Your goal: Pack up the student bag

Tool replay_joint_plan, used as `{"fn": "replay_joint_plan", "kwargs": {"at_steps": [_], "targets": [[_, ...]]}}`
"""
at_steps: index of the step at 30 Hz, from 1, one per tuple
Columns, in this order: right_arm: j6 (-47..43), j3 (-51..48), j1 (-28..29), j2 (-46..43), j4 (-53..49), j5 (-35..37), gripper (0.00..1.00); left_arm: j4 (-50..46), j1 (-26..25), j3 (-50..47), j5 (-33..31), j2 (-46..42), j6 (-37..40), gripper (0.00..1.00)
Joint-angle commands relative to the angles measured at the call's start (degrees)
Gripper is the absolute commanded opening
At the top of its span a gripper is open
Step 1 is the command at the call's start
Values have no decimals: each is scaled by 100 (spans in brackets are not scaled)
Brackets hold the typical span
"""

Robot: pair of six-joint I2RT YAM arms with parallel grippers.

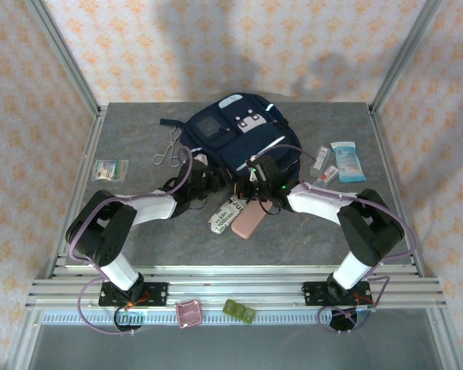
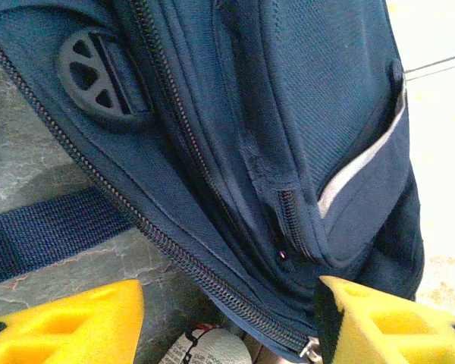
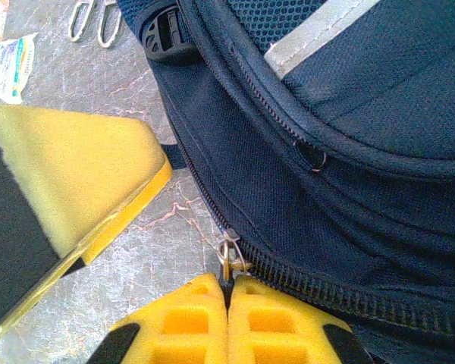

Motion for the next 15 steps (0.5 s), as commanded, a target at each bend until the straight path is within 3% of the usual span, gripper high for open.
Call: {"fn": "replay_joint_plan", "kwargs": {"at_steps": [1, 4, 7, 9, 10, 15], "targets": [[0, 149, 81, 15, 283, -112, 0, 175, -104, 86, -246, 106, -206, 62], [8, 139, 98, 15, 347, -148, 0, 248, -122, 271, -271, 387, -251, 61], [15, 139, 116, 13, 337, -177, 0, 520, -122, 458, -207, 759, -372, 48], [-21, 145, 116, 5, 245, -160, 0, 564, -80, 625, -159, 962, -315, 10], [-37, 143, 116, -18, 167, -114, 0, 526, -56, 670, -167, 996, -294, 0], [-166, 99, 20, -266, -575, 369, 0, 449, 232, 583, -183, 708, -148, 0]]}}
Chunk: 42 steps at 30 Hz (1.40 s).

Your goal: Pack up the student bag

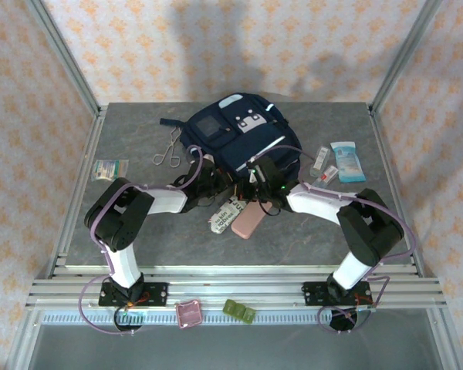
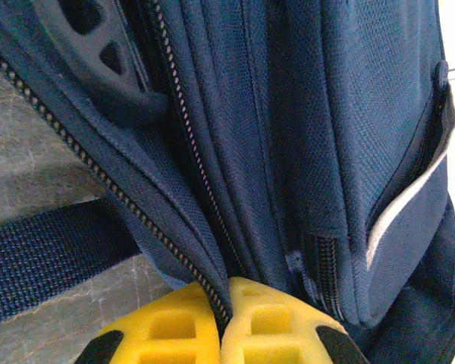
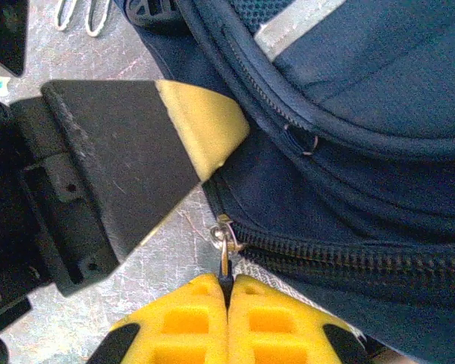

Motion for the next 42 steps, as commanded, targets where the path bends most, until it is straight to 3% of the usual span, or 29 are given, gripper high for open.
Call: {"fn": "replay_joint_plan", "kwargs": {"at_steps": [1, 12, 16, 19, 22, 25, 28, 32, 38, 42], "targets": [[-109, 51, -91, -349, -546, 340, 0, 99, 302, 57, -226, -329, 233, 0], [-529, -765, -1379, -1509, -2018, 1529, 0, -375, 996, -26, -77, -864, 1057, 0], [-573, -793, -1345, -1701, -1843, 1061, 0, -578, 1043, 446, 53, -638, 1389, 0], [-521, -673, -997, -1725, -1723, 804, 0, -777, 1068, 890, 13, -372, 1619, 0], [-396, -517, -586, -1672, -1581, 715, 0, -949, 1126, 1250, -42, -136, 1789, 0], [-228, -494, -539, -1615, -1452, 837, 0, -968, 1192, 1354, 120, -56, 1765, 0], [-190, -512, -601, -1712, -1307, 1143, 19, -1007, 1205, 1260, 182, -161, 1810, 0], [-290, -449, -914, -1743, -1163, 1008, 41, -1072, 1323, 1046, 173, -370, 1916, 0], [-723, -89, -1192, -1454, -1090, 687, 49, -1283, 1578, 1045, 222, -493, 2097, 0], [-972, 121, -1197, -1017, -915, 92, 50, -1388, 1707, 1086, 287, -470, 2154, 0]]}}
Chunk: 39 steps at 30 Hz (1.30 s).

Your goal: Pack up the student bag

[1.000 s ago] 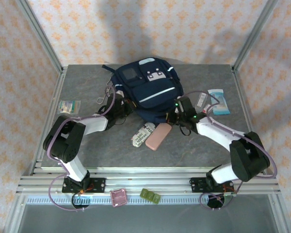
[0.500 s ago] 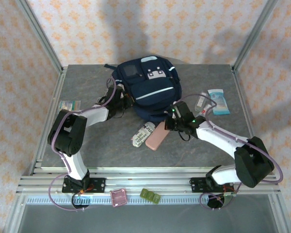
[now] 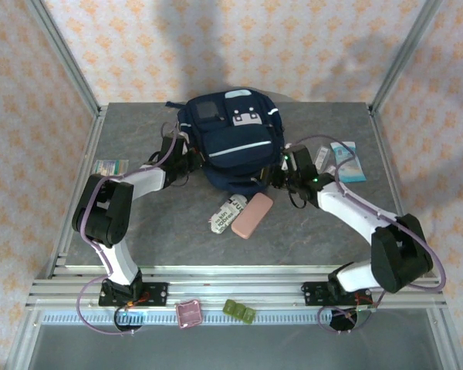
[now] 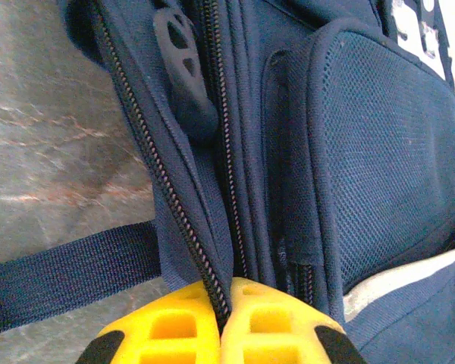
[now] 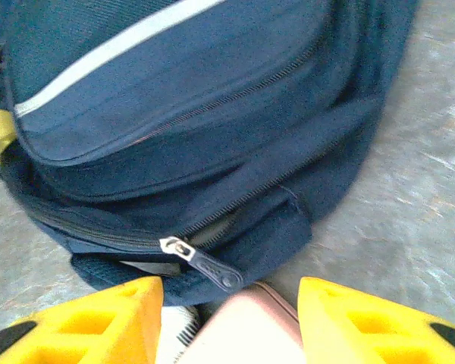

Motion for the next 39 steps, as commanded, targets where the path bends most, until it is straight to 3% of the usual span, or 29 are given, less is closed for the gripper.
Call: {"fn": "replay_joint_plan", "kwargs": {"at_steps": [1, 15, 17, 19, 21, 23, 25, 28, 30, 32, 35, 37, 39], "targets": [[-369, 244, 14, 398, 193, -447, 50, 104, 132, 162, -53, -316, 255, 0], [-967, 653, 198, 1575, 601, -1020, 51, 26, 150, 309, 39, -268, 258, 0], [-977, 767, 208, 1745, 596, -1057, 42, 45, 150, 306, 68, -242, 224, 0], [-993, 879, 234, 1870, 551, -1138, 26, 63, 156, 309, 108, -215, 191, 0], [-993, 922, 290, 1901, 512, -1130, 16, 89, 149, 299, 124, -213, 156, 0], [-1038, 984, 384, 1909, 379, -1101, 11, 98, 152, 302, 125, -211, 160, 0], [-1058, 997, 486, 1906, 269, -1002, 11, 68, 148, 326, 122, -197, 170, 0], [-1002, 884, 542, 1831, 280, -920, 30, 55, 153, 373, 125, -172, 175, 0], [-993, 822, 551, 1804, 318, -866, 32, 63, 148, 370, 134, -163, 164, 0], [-980, 843, 551, 1844, 278, -818, 32, 72, 148, 377, 144, -154, 157, 0], [-911, 835, 560, 1887, 311, -647, 25, 72, 153, 383, 168, -145, 142, 0], [-879, 884, 560, 1962, 311, -604, 15, 72, 148, 382, 168, -145, 140, 0], [-903, 973, 564, 2051, 217, -626, 14, 72, 148, 360, 160, -154, 136, 0]]}}
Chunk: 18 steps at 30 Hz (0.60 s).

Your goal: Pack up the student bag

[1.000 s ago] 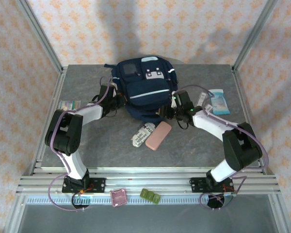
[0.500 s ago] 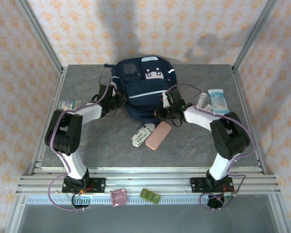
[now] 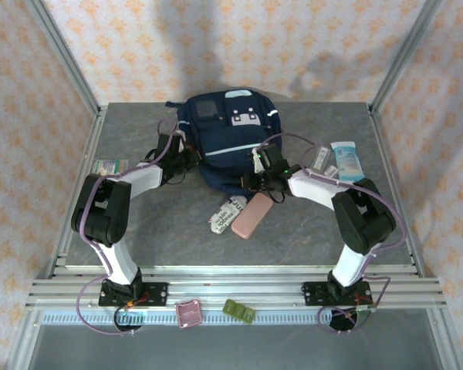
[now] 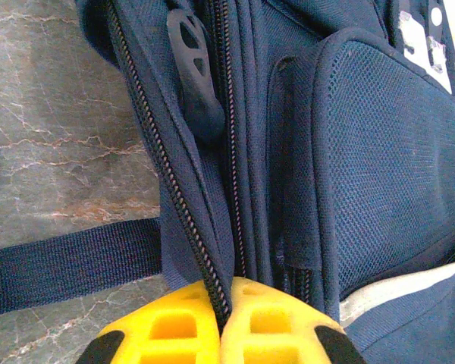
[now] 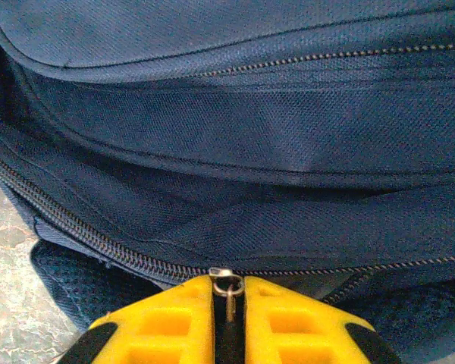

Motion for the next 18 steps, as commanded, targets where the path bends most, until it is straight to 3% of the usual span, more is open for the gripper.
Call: {"fn": "replay_joint_plan", "kwargs": {"at_steps": [1, 4, 5, 8, 14, 18], "targets": [[18, 148, 49, 184, -188, 154, 16, 285, 32, 224, 72, -154, 13, 0], [-36, 66, 71, 140, -276, 290, 24, 286, 37, 241, 57, -171, 16, 0], [-45, 34, 71, 128, -307, 330, 22, 285, 33, 242, 45, -171, 23, 0], [-70, -89, 70, 100, -340, 405, 0, 258, 44, 293, 44, -146, 41, 0], [-21, -321, -41, -142, -378, 815, 0, 252, 105, 251, 18, -179, 71, 0], [296, -773, -657, -654, -255, 1241, 0, 139, 162, 241, 8, -239, 215, 0]]}}
